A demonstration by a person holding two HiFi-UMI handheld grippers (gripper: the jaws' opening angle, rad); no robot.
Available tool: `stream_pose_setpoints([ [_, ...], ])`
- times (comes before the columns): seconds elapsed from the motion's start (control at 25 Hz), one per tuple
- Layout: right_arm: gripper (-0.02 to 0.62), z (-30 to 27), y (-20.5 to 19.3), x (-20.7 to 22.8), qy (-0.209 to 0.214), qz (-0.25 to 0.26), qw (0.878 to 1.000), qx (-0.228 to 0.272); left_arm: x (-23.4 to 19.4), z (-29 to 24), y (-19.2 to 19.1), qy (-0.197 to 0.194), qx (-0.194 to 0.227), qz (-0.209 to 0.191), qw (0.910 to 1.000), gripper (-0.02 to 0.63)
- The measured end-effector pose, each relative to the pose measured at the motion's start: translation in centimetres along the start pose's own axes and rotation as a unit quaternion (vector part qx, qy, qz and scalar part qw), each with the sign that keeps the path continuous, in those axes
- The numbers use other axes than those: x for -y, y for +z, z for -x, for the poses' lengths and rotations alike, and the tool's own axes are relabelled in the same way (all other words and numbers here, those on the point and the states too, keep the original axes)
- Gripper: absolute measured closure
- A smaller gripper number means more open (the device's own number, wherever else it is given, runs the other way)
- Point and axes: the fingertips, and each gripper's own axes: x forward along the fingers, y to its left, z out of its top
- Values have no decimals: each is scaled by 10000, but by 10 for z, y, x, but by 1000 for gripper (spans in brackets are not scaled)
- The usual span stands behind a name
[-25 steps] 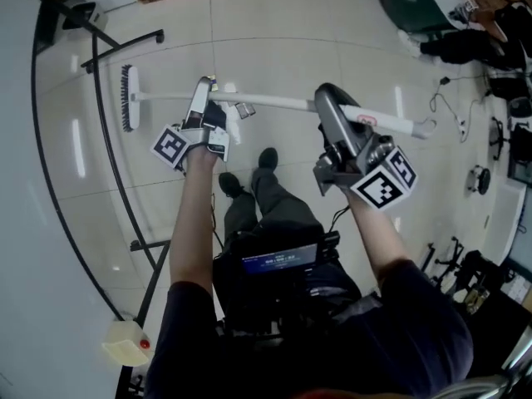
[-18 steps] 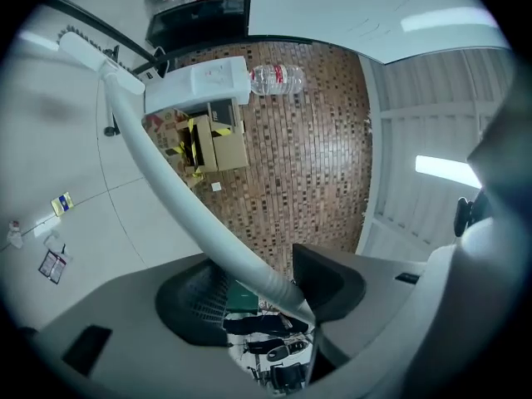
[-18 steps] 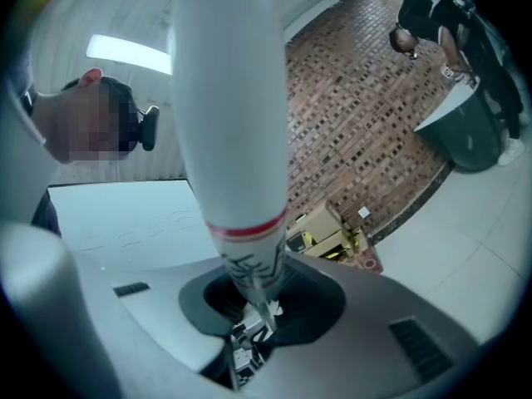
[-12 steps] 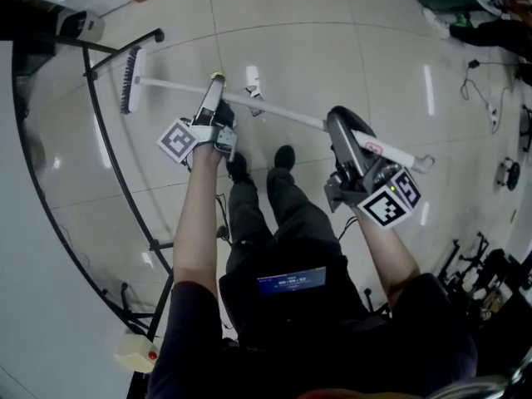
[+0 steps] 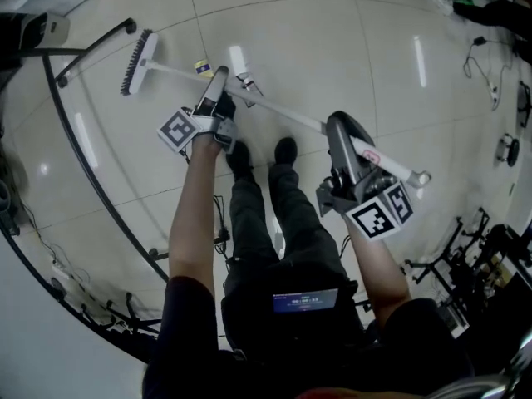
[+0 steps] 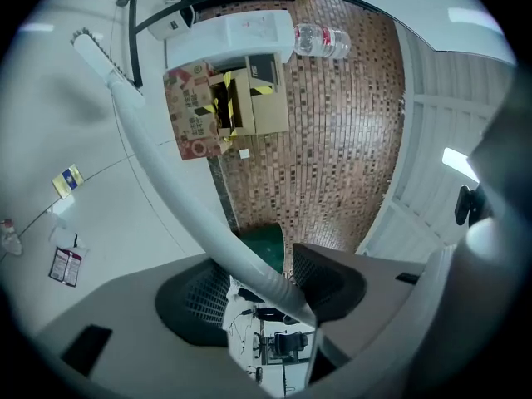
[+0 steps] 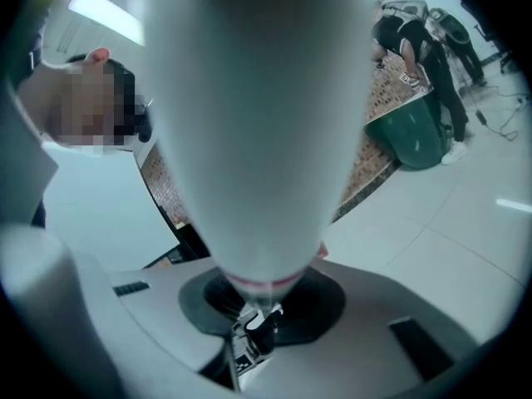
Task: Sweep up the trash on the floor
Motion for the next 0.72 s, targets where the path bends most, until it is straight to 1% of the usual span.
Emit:
stream_pose_setpoints([
  [0.16, 525, -16, -23, 12, -213, 592, 9980, -102, -38, -10, -2, -7, -208, 100, 9997, 379],
  [0.24, 525, -20, -34, 15, -287, 755, 9966, -129, -55, -13, -5, -29, -313, 176, 9994, 377],
  [0.44, 523, -22, -53, 36, -592, 896, 9941, -128, -89, -29, -24, -26, -609, 382, 9974, 374],
  [0.64, 522, -20, -65, 55, -750, 1044, 9915, -185, -109, -44, -44, -151, -793, 531, 9953, 371],
  [0.72, 522, -21, -72, 63, -840, 1031, 9909, -188, -120, -46, -50, -71, -891, 635, 9940, 370],
])
